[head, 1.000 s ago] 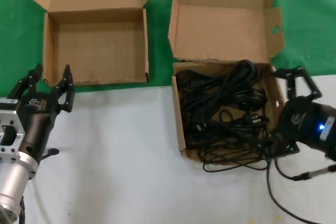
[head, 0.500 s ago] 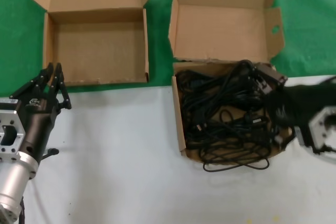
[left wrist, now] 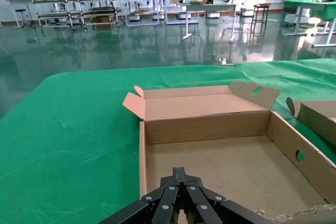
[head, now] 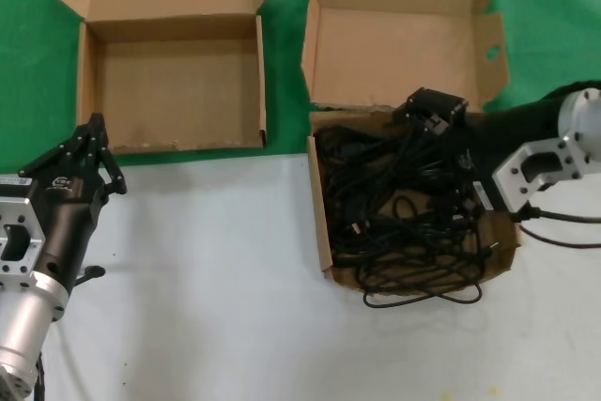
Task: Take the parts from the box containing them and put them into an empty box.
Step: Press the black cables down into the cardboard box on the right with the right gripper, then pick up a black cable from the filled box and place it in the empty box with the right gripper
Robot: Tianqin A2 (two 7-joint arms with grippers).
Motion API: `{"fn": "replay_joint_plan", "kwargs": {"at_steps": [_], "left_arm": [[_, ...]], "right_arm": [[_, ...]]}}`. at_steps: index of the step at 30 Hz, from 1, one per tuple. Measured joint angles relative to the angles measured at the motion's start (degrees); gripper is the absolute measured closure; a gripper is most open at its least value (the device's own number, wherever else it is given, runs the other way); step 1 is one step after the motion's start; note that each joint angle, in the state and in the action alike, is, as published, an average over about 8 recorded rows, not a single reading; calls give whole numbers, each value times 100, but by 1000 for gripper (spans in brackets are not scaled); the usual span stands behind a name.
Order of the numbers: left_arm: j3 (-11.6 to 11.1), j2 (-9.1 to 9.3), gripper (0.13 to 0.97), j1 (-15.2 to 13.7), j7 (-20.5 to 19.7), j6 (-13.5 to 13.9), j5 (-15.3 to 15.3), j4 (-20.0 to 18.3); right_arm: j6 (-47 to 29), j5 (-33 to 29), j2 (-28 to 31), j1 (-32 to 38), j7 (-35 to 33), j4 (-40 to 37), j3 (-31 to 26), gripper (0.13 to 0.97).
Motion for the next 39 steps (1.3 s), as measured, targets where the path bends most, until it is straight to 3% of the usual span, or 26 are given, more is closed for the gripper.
{"fn": "replay_joint_plan", "kwargs": {"at_steps": [5,9,18,26,35,39], "left_arm": [[0,0,952,0,0,0,0,0],[0,0,952,0,0,0,0,0],[0,0,952,0,0,0,0,0],[0,0,952,0,0,0,0,0],[0,0,952,0,0,0,0,0],[0,0,952,0,0,0,0,0]], "right_arm": [[1,-115,-129,114,9,-150,-92,283],[-4,-178,-185,147,37,-196,-145,283],[41,-313,-269,171,46,-239,-232,457],[131,-445,-369,176,7,-313,-309,671],[183,-566,-450,215,-37,-354,-378,827],[185,-620,-451,238,-40,-333,-395,848]]}}
